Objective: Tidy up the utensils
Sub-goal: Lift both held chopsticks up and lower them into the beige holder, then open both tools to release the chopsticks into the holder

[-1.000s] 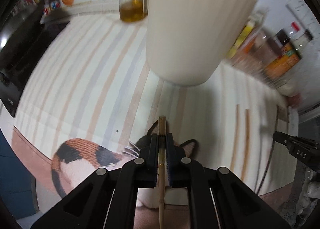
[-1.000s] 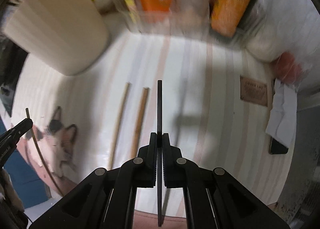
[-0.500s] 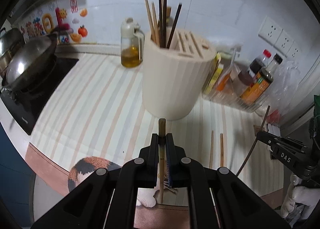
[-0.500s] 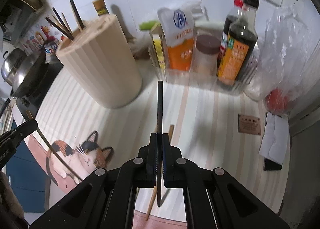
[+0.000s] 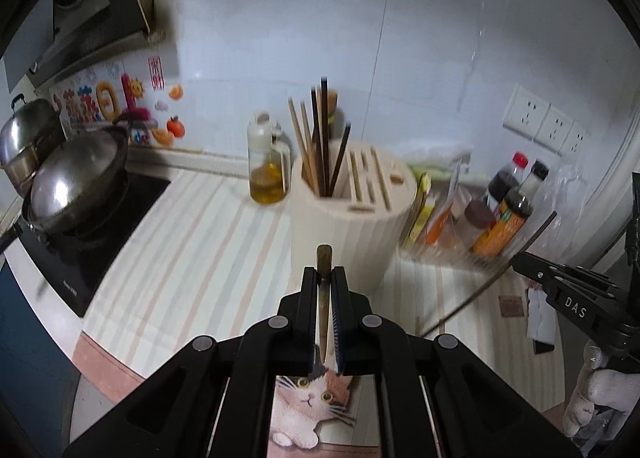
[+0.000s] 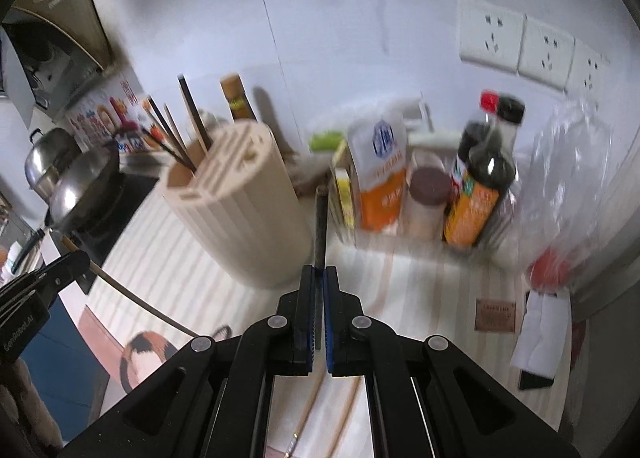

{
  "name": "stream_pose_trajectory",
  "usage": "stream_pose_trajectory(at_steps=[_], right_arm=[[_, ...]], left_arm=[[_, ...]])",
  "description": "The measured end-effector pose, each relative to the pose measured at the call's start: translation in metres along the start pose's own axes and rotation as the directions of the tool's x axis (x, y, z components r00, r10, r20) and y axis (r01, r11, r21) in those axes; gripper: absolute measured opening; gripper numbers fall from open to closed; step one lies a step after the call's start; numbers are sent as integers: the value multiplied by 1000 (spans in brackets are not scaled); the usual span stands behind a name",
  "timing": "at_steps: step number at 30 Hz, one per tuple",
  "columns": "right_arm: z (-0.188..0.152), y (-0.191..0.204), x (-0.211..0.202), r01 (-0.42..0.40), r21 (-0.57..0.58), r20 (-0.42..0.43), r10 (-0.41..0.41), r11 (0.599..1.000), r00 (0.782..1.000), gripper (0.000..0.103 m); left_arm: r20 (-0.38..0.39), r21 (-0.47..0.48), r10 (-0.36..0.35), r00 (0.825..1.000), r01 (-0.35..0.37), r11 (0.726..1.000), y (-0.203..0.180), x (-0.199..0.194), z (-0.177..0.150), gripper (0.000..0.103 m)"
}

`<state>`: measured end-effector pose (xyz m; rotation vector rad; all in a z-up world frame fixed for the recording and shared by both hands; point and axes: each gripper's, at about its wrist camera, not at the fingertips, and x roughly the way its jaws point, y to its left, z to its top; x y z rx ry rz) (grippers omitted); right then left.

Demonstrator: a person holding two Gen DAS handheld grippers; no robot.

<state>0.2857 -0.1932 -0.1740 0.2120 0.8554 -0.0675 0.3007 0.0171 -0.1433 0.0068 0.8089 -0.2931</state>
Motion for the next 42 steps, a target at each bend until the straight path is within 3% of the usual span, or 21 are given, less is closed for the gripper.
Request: stream_pose_trajectory(at_steps=[7, 15, 19, 24, 28, 33, 39, 42], right_arm=[[37, 14, -29, -50, -29, 79, 52, 998, 996, 3], [90, 33, -79, -154, -72, 155, 163, 986, 974, 3], [118, 49, -95, -193, -104, 168, 209, 976, 963, 3], [154, 69, -90, -194, -134, 191, 217, 972, 957, 0], [180, 80, -70, -190, -128, 197, 213, 973, 957, 0], [203, 85, -28, -190, -97, 159, 204, 977, 966, 0], [198, 58, 6, -189, -38, 92, 192, 981, 977, 0], [183, 26, 13, -186, 9, 35, 185, 983, 982, 0]], left_arm=[[92, -20, -29, 995, 31, 999, 4, -44, 41, 4], [205, -38, -63, 977, 73, 997, 3, -91, 94, 4], [247, -54, -78, 966, 94, 994, 7, -100, 124, 4], [266, -51, -53, 963, 69, 996, 10, -91, 154, 4], [229, -58, -36, 973, 51, 997, 15, -66, 165, 4], [115, -88, -41, 993, 51, 995, 23, -7, 172, 4], [77, -70, -27, 997, 32, 997, 17, 24, 173, 4], [50, -67, -34, 998, 37, 997, 17, 32, 170, 5]])
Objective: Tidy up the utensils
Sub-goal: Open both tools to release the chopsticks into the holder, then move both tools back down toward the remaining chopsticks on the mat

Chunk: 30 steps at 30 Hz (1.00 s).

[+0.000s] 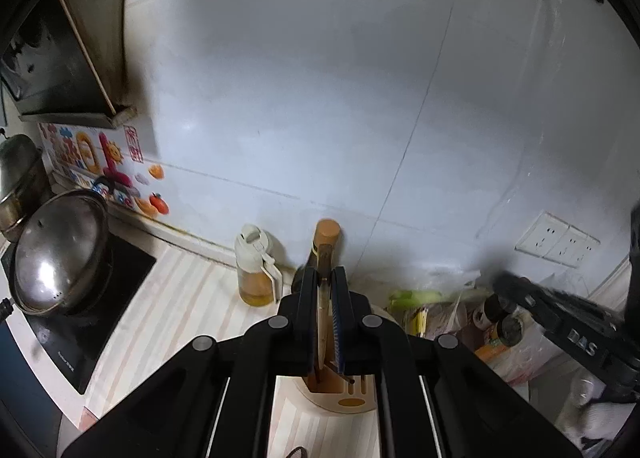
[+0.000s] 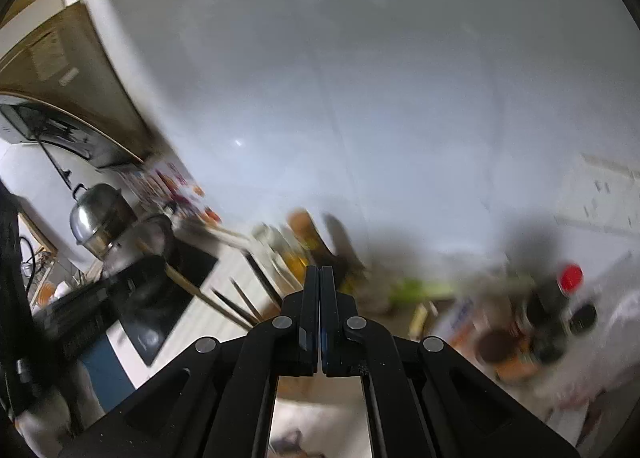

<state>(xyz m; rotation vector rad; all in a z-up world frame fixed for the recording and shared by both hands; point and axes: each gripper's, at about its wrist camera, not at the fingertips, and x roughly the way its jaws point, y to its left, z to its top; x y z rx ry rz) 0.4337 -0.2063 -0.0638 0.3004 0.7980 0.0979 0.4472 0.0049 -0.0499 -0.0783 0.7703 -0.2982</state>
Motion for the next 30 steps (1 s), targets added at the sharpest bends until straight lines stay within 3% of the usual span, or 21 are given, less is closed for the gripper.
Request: stream_pose_trajectory(at_steps=[4, 6, 8, 11, 13, 15, 18, 21, 26, 30], right_arm=[[-41, -62, -11, 54, 79, -111, -45, 995, 993, 4], [-71, -104, -18, 121, 140, -163, -98, 983, 982, 22], [-101, -142, -21, 186, 199, -216, -142, 962, 966, 31], [-138, -181, -23, 247, 267, -289, -167, 932, 943, 34], [-166, -203, -16, 281, 305, -355, -165, 910, 920, 42], [-188, -210, -6, 317, 288, -405, -185, 904, 895, 54], [-216, -213, 18, 361, 200, -480, -230, 911, 847, 54], [-245, -213, 49, 393, 89, -541, -287, 915, 791, 54], [-295, -212, 86, 411, -149, -598, -413, 899, 687, 54], [-316, -220, 99, 422, -276, -586, -499, 864, 639, 54]], left_arm=[[-47, 23, 49, 998, -48, 999, -5, 9, -4, 13], [-70, 35, 121, 990, -119, 992, -10, 9, -6, 31], [-40, 42, 134, 990, -132, 990, -16, 1, -11, 75], [33, 60, 142, 989, -144, 988, -34, -19, -22, 85], [33, 67, 126, 991, -128, 989, -50, -24, -32, 100], [40, 80, 100, 994, -103, 991, -72, -25, -51, 103], [-15, 127, 82, 996, -80, 989, -106, -7, -92, 103], [-140, 147, 112, 984, -91, 985, -123, 30, -146, 103], [-345, 177, 181, 921, -125, 976, -125, 89, -239, 103], [-437, 192, 216, 873, -144, 971, -122, 112, -288, 103]])
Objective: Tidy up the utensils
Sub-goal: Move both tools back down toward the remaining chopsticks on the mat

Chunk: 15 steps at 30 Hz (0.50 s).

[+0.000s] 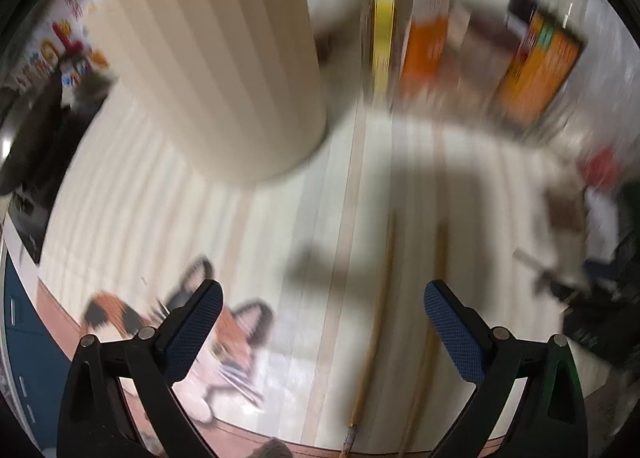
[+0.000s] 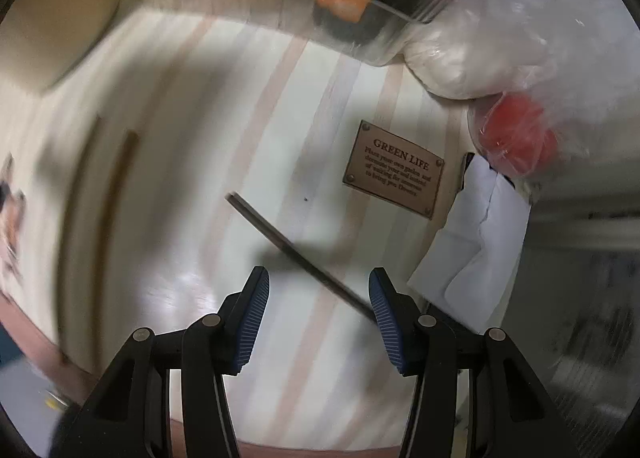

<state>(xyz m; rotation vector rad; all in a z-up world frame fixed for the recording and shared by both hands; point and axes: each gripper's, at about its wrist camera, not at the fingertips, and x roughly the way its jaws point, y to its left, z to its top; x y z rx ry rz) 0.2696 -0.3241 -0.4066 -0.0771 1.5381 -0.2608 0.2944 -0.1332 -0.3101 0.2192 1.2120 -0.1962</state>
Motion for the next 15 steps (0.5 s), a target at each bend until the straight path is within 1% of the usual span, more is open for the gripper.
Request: stream_pose_trajectory(at_steps=[2, 4, 5, 6, 7, 8, 10, 11, 12, 13, 14, 15], right_arm=[[-3, 0, 12, 17, -29, -32, -17, 999, 999, 54], [-7, -5, 23, -11, -20, -56, 10, 1000, 998, 53], [-9, -8, 23, -28, -4, -39, 28, 1000, 999, 52], [-10, -13, 25, -65, 20, -43, 66, 998, 997, 42], [-12, -18, 27, -120, 59, -46, 122, 991, 991, 34], [-13, -21, 29, -145, 82, -52, 150, 986, 987, 25], [-14, -24, 29, -142, 142, -47, 150, 980, 987, 23], [-14, -26, 27, -152, 168, -40, 161, 974, 986, 13], [-13, -30, 25, -192, 226, -25, 203, 955, 979, 0], [-12, -36, 27, -266, 306, -29, 288, 914, 957, 0], [-13, -41, 29, -331, 375, -23, 365, 866, 931, 0], [-14, -44, 31, -367, 416, -11, 408, 832, 913, 0]], left_arm=[[-33, -2, 5, 999, -5, 1000, -2, 12, -8, 103], [-50, -11, 6, 999, -7, 1000, -2, 18, -14, 103], [-54, -15, 4, 999, -5, 1000, -1, 20, -15, 103], [-61, -19, 3, 998, -4, 1000, -1, 21, -17, 103], [-65, -23, 3, 998, -5, 1000, 1, 23, -19, 103], [-68, -23, 5, 998, -7, 1000, 1, 23, -20, 103], [-78, -21, 4, 997, -5, 1000, 1, 25, -21, 103], [-79, -18, 5, 997, -6, 1000, 0, 27, -20, 103], [-78, -16, 7, 997, -8, 1000, 0, 27, -21, 103], [-79, -11, 10, 997, -11, 1000, -1, 28, -22, 103], [-84, -5, 15, 996, -16, 1000, -2, 30, -23, 103], [-89, -1, 16, 996, -16, 1000, -2, 32, -24, 103]])
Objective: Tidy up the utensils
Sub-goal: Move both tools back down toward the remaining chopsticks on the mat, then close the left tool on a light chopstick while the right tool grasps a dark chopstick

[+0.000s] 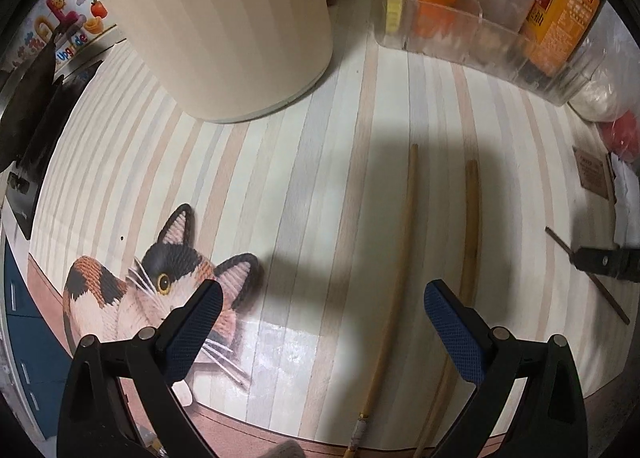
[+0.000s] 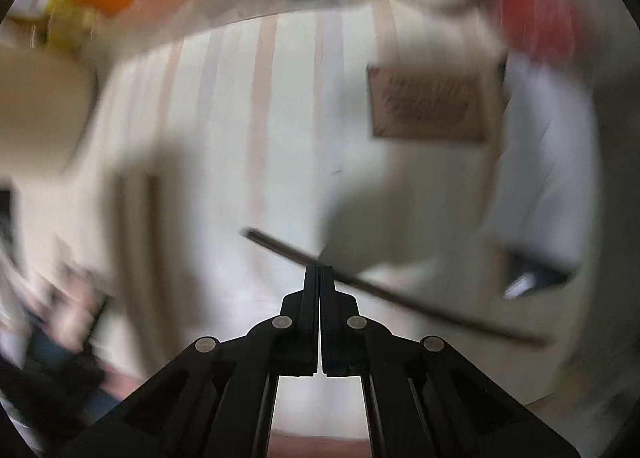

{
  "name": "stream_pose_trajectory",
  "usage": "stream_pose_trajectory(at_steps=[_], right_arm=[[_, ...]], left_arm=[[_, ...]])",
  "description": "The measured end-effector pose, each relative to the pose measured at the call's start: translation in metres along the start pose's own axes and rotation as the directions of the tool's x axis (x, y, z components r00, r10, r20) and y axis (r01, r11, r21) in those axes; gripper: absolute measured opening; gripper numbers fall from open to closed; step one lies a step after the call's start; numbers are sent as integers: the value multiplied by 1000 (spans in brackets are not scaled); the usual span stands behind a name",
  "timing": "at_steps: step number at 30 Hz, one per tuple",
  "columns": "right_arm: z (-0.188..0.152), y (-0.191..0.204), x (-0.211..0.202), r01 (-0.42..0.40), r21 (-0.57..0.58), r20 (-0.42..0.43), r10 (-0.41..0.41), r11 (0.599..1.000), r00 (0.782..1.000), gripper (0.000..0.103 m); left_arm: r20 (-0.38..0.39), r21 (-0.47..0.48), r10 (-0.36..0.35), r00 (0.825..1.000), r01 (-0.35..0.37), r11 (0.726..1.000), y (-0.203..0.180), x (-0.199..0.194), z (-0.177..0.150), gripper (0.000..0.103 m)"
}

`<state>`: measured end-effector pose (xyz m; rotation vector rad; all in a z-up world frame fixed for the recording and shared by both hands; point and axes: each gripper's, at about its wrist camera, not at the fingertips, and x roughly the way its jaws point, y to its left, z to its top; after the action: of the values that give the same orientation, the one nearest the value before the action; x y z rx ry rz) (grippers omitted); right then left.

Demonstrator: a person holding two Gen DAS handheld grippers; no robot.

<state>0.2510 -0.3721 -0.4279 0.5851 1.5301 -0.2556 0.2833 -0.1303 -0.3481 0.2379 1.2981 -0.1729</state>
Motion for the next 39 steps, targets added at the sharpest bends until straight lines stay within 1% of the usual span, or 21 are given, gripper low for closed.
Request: stream_pose_trajectory(at_steps=[2, 3, 4, 5, 6, 8, 12, 14, 16, 17, 18, 19, 20, 22, 25, 27, 28, 31, 34, 37, 39], right_arm=[[2, -1, -7, -36, 8, 21, 36, 999, 999, 0], [3, 0, -13, -40, -25, 37, 41, 999, 998, 1], [3, 4, -21, -1, -97, 54, 6, 995, 999, 2], [0, 3, -23, 41, -141, 61, -33, 989, 998, 14], [1, 6, -27, 111, -209, 72, -98, 972, 993, 40], [-3, 10, -27, 212, -313, 83, -195, 926, 977, 60], [-15, 9, 3, 341, -454, 53, -356, 823, 933, 60], [-21, 6, 11, 361, -484, 60, -381, 797, 923, 59], [-20, 1, 5, 340, -466, 55, -357, 817, 933, 53], [-19, -4, -1, 258, -420, 6, -282, 870, 960, 29], [-19, -4, -4, 222, -387, -9, -245, 895, 970, 18], [-21, 2, -6, 220, -366, -7, -239, 904, 971, 14], [-22, 0, -10, 221, -331, -2, -235, 917, 972, 11], [-22, -4, -15, 214, -265, 5, -220, 940, 975, 11], [-18, -16, -25, 87, -71, -28, -89, 994, 996, 6], [-16, -31, -27, -6, 70, -51, 9, 998, 999, 6], [-15, -34, -30, -17, 97, -57, 23, 995, 998, 6], [-10, -34, -35, 42, 47, -71, -38, 998, 997, 7], [-20, -13, -38, 102, -34, -70, -104, 994, 992, 9], [-24, 2, -42, 160, -67, -54, -164, 985, 985, 11], [-30, 14, -47, 202, -87, -29, -205, 975, 978, 14]], left_arm=[[-15, 9, 5, 1000, -4, 1000, 1, 3, -1, 103], [-18, 12, 6, 1000, -5, 1000, 1, 4, -2, 103], [-19, 16, 6, 1000, -6, 1000, 0, 6, 0, 103], [-20, 21, 13, 1000, -13, 1000, -1, 6, 0, 103], [-21, 23, 16, 1000, -15, 1000, -1, 7, -1, 103], [-26, 27, 18, 1000, -17, 999, -3, 10, 1, 103], [-29, 47, 31, 999, -30, 998, -10, 15, 0, 103], [-30, 61, 42, 999, -40, 997, -16, 15, 2, 103], [-29, 78, 62, 998, -59, 995, -18, 19, 0, 103], [-20, 76, 58, 998, -56, 995, -17, 20, -1, 103], [-10, 74, 52, 999, -51, 996, -17, 20, -1, 103], [-6, 72, 48, 999, -48, 996, -15, 20, -2, 103], [-1, 69, 41, 999, -41, 997, -15, 20, -2, 103], [10, 65, 28, 1000, -29, 997, -11, 20, -3, 103], [12, 58, -6, 1000, 5, 998, -5, 22, -2, 103], [2, 47, -32, 999, 32, 998, -2, 24, 1, 103], [-2, 44, -43, 999, 43, 998, 3, 27, 3, 103], [-32, 24, -95, 995, 95, 995, 12, 35, 12, 103], [-39, 15, -93, 995, 94, 995, 17, 39, 20, 103], [-20, 16, -93, 995, 94, 995, 17, 41, 29, 103], [10, 26, -96, 995, 96, 995, 16, 41, 36, 92]])
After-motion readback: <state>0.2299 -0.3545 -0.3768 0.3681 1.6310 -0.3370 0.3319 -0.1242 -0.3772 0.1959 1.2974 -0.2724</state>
